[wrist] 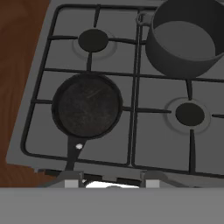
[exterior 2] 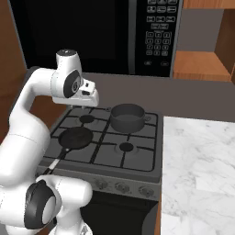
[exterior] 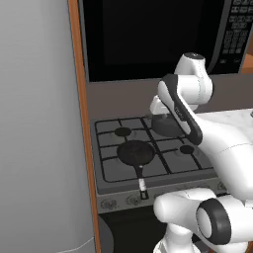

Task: Move the pot and pan from the stove into the sink.

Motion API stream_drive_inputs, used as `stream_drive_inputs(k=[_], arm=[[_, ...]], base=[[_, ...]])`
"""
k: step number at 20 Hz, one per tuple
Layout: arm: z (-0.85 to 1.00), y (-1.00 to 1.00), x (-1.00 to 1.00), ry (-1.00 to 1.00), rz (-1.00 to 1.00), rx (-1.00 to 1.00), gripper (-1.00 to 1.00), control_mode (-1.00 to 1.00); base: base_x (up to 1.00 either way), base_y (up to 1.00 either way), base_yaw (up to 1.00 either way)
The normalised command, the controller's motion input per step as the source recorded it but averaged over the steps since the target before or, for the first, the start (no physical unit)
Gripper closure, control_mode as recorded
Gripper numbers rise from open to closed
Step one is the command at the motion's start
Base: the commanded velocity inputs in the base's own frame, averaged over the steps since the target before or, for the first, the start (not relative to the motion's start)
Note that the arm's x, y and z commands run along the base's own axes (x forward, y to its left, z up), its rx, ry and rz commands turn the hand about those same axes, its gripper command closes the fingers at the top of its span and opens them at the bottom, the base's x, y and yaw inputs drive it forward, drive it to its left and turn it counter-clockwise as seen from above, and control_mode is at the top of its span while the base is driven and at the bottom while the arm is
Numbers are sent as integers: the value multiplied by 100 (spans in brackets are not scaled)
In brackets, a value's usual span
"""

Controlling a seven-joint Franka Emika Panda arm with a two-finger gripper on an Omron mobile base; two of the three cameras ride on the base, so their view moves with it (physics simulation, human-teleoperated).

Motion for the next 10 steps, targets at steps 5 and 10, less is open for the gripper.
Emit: stream_drive_inputs(k=[5,10], arm=[[-5,2,-13,0,0,0,-100,-100],[-6,7,-30,0,0,0,-100,-100]], base=[[0,0,0],[0,0,0]])
